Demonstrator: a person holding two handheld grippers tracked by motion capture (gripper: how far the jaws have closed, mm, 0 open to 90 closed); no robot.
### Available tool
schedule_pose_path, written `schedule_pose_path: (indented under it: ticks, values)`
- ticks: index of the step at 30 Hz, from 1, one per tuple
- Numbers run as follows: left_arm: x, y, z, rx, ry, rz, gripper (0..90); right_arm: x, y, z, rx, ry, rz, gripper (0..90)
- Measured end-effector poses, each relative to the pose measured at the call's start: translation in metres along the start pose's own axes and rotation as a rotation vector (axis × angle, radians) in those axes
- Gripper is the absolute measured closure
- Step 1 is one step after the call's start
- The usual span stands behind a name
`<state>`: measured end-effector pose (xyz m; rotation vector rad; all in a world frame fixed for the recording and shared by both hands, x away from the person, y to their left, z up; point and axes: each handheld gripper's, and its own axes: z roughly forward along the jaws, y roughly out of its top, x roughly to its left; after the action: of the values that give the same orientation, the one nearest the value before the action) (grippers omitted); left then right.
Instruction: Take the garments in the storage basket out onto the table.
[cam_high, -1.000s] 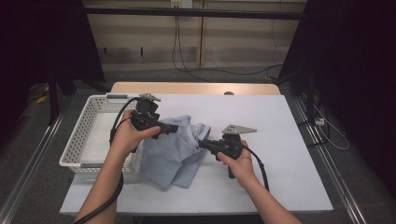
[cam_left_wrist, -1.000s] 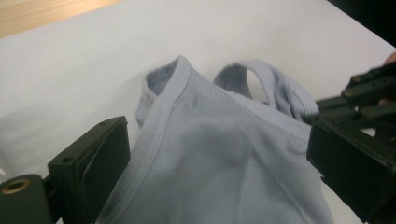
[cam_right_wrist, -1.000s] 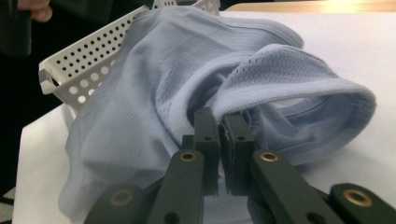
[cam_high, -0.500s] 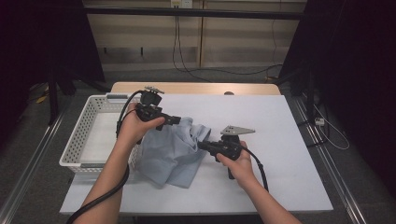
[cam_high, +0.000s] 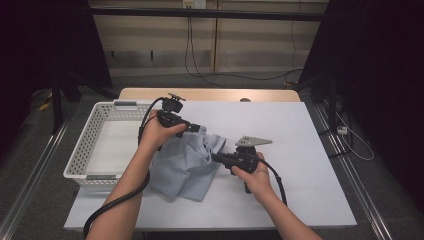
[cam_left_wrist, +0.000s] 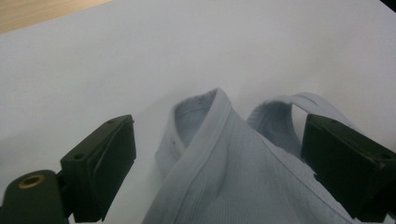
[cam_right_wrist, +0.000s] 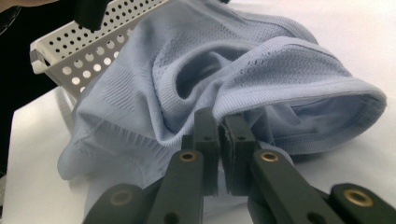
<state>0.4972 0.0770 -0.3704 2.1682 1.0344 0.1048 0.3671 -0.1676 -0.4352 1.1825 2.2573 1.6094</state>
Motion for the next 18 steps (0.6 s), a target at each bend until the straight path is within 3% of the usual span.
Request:
schedule_pose_path:
  ticks: [18]
  values:
    - [0.0043, -0.0055, 0.0090, -0.009, 0.010, -0.023, 12.0, 0.0011, -0.0073, -0.0046, 0.021, -0.023, -0.002, 86.1]
